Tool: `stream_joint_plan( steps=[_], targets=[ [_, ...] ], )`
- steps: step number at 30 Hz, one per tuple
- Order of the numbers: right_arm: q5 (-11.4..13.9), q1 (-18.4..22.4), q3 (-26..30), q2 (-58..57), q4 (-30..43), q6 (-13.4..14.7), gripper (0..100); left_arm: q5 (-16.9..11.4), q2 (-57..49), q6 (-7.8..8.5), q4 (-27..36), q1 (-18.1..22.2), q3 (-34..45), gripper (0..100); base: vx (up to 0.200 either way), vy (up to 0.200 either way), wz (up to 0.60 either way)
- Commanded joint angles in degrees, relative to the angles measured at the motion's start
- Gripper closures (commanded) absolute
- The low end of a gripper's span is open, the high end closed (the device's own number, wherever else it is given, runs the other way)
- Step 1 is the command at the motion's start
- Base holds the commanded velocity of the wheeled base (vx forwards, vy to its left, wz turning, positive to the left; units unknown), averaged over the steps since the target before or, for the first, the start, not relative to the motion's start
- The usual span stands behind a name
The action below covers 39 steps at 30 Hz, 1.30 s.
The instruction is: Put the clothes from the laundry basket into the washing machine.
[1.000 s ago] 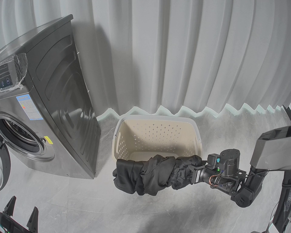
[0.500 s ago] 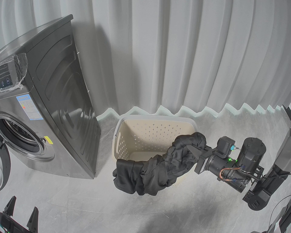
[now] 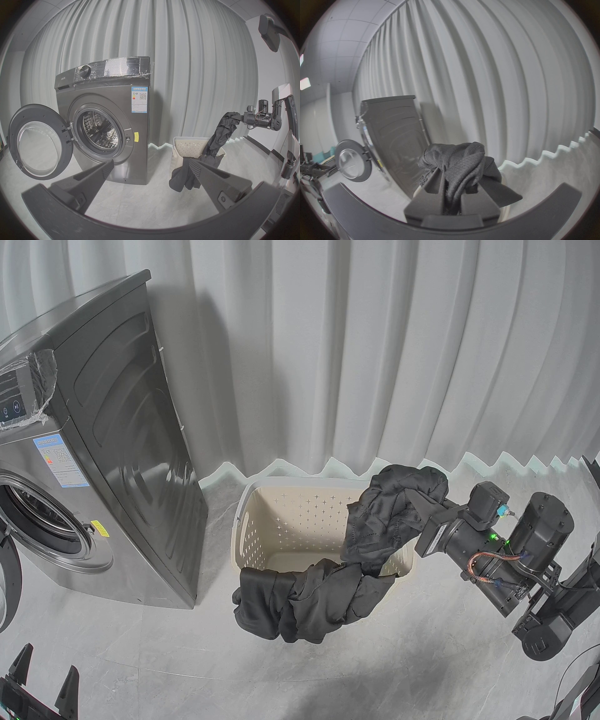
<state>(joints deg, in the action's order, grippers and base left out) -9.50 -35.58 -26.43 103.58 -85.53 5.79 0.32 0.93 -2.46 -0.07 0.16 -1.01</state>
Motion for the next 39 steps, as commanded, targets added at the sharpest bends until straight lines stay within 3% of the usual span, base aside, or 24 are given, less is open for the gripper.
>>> stream_joint_plan(
  steps=[1, 4, 16, 22, 30, 39],
  targets=[
    [-3.3, 0.0, -0.1, -1.1, 1.2, 0.3, 100, 0.0, -0.9, 0.35, 0.0, 0.0, 0.9, 0, 0.0, 0.0, 0.0],
    [-3.3, 0.0, 0.0, -2.0, 1.5, 0.5, 100, 0.0, -0.9, 0.35, -0.1, 0.0, 0.9, 0, 0.0, 0.0, 0.0],
    [-2.5, -0.4, 1.6, -4.7, 1.5, 0.8, 100, -0.5, -0.9, 0.62, -0.1, 0.0, 0.9, 0, -0.2, 0.0, 0.0],
    [-2.3, -0.5, 1.9, -7.7, 2.7, 0.7, 100, -0.2, -0.9, 2.29, 0.0, 0.0, 1.0, 0, -0.067, 0.0, 0.0],
    [-2.4, -0.9, 3.0, -7.3, 2.4, 0.8, 100, -0.3, -0.9, 0.0, 0.0, -0.1, 0.9, 0, 0.0, 0.05, 0.0],
    [-2.4, -1.2, 3.0, -7.2, 1.9, 0.9, 100, -0.3, -0.9, -0.17, 0.0, -0.1, 0.9, 0, 0.0, 0.2, 0.0]
  ],
)
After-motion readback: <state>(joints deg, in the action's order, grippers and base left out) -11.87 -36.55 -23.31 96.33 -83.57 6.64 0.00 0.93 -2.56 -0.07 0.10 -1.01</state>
